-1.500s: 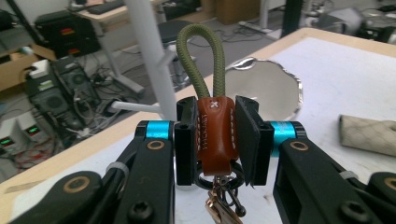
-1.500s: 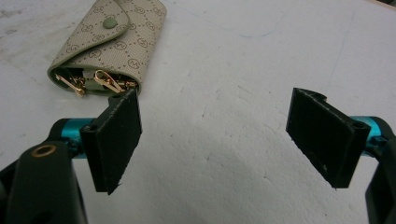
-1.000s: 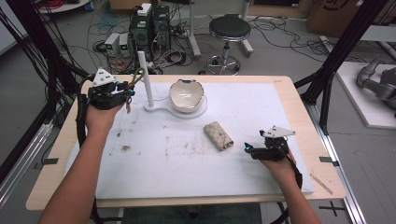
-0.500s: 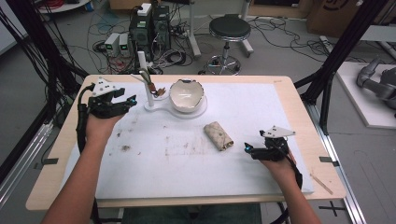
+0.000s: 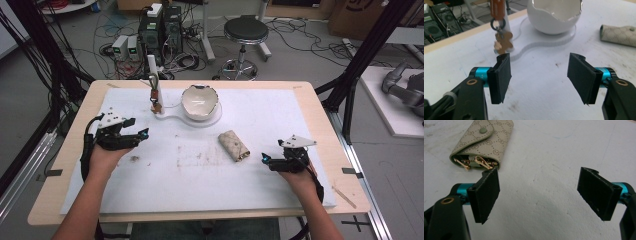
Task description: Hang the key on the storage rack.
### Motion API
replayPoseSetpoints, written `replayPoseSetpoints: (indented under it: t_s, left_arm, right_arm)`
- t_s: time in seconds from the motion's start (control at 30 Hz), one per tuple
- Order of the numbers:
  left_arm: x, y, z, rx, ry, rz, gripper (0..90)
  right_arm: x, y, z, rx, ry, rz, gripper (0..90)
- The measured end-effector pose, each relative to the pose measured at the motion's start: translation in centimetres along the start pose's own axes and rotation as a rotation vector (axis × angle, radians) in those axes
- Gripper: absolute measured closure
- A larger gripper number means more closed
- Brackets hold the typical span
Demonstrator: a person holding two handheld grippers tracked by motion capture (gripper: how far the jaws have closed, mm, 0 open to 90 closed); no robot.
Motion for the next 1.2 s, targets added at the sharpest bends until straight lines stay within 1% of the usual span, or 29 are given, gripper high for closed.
replayPoseSetpoints:
  t_s: [0.17, 0.23, 0.3, 0.37, 0.5, 0.53, 0.63, 0.73, 0.93, 1.03, 1.2]
  left_arm:
    - [0.8, -0.3, -1.3, -0.004, -0.006, -0.023, 32.0]
    - [1.3, -0.5, -1.9, 0.007, -0.016, -0.039, 28.8]
    - [1.6, -0.7, -2.5, 0.003, -0.03, -0.049, 27.0]
    - [1.8, -0.8, -3.0, 0.01, -0.044, -0.065, 23.9]
    - [2.2, -0.9, -3.5, -0.001, -0.014, -0.086, 20.7]
    - [2.2, -0.8, -3.6, -0.009, -0.007, -0.087, 20.4]
    - [1.9, -0.6, -3.9, -0.014, -0.011, -0.091, 18.5]
    - [1.7, -0.6, -4.0, -0.019, -0.006, -0.093, 18.1]
    - [1.3, -0.5, -4.1, -0.015, -0.016, -0.091, 18.2]
    - [1.1, -0.4, -4.3, -0.031, -0.002, -0.098, 18.2]
    - [0.8, -0.8, -4.5, -0.024, -0.006, -0.091, 18.2]
  right_arm:
    - [-0.1, 0.0, 0.1, 0.003, -0.002, 0.0, 18.5]
    - [-0.1, -0.1, 0.1, 0.005, 0.001, 0.0, 18.5]
    - [-0.1, -0.1, 0.1, 0.009, 0.006, -0.002, 18.5]
    - [0.0, -0.2, 0.1, 0.009, 0.006, -0.001, 18.5]
    - [0.0, -0.2, 0.0, 0.007, 0.014, -0.006, 18.5]
    - [0.0, -0.2, 0.0, 0.008, 0.017, -0.007, 18.5]
    - [0.1, -0.2, 0.0, 0.004, 0.024, -0.013, 18.5]
    - [0.0, -0.1, 0.0, 0.003, 0.021, -0.014, 18.5]
    - [-0.1, 0.1, 0.0, -0.006, 0.013, -0.012, 18.4]
    - [-0.1, 0.0, 0.0, 0.0, 0.017, -0.012, 18.5]
    - [-0.1, 0.1, 0.0, -0.006, 0.016, -0.008, 18.5]
Point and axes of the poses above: each handheld gripper's, and its own axes: y roughly forward along the jaws, z roughly out of its top, x roughly to its right, the point moved 6 cm from there along y, roughly forward along the jaws, and after that the axes turned 1 degree about x, right-handed, at the moved point
